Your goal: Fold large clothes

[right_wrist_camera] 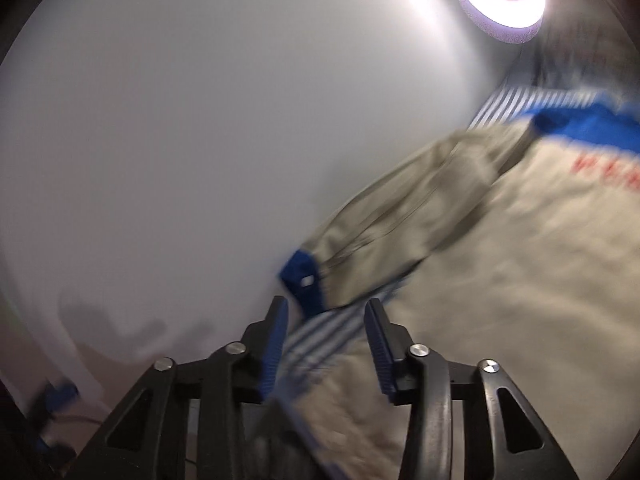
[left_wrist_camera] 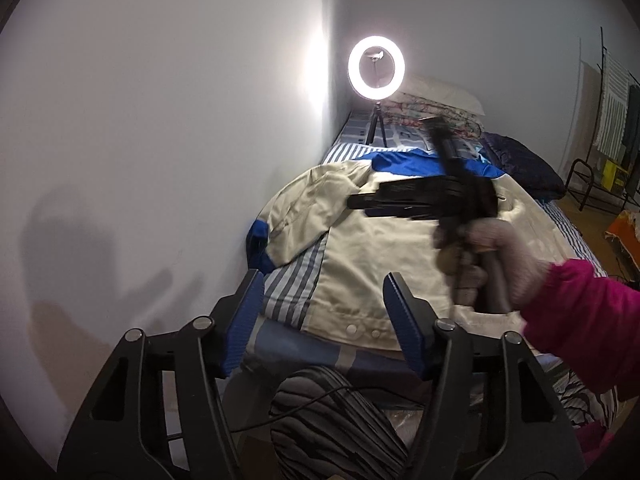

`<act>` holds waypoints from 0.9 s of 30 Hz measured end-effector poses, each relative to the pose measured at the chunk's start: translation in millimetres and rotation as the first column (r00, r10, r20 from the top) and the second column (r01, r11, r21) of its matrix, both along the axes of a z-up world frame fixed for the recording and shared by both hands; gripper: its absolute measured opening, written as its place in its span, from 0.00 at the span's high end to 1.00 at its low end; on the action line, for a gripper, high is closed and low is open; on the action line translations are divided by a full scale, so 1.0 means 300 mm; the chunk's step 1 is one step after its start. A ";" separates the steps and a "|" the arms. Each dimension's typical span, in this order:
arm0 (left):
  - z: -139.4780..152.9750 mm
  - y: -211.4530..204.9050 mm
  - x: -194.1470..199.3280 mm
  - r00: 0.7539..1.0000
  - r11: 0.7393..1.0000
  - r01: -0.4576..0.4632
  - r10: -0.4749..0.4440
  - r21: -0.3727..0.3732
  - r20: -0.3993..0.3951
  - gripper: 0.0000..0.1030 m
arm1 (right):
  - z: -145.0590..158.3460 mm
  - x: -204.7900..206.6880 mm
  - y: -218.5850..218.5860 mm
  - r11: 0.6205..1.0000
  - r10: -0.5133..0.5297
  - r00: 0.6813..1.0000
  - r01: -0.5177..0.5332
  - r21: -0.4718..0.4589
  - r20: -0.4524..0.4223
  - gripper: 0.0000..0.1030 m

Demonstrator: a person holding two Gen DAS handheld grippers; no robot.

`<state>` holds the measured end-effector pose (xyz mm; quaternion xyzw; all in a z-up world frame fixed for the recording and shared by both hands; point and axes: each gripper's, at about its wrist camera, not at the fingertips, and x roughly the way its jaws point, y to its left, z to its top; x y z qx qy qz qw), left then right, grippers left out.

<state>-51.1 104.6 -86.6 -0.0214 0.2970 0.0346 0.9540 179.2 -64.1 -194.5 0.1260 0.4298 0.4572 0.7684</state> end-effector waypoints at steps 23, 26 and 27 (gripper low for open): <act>-0.110 0.126 0.064 0.994 0.995 -0.079 0.074 -0.060 -0.082 0.50 | -0.295 0.154 0.469 0.991 0.132 0.951 -0.128 0.031 -0.280 0.91; -0.116 0.139 0.072 0.992 0.994 -0.094 0.089 -0.055 -0.085 0.51 | -0.278 0.134 0.463 0.992 0.125 0.960 -0.124 0.020 -0.252 1.00; -0.120 0.139 0.076 0.992 0.994 -0.097 0.092 -0.054 -0.084 0.51 | -0.266 0.129 0.450 0.992 0.125 0.962 -0.122 0.026 -0.243 1.00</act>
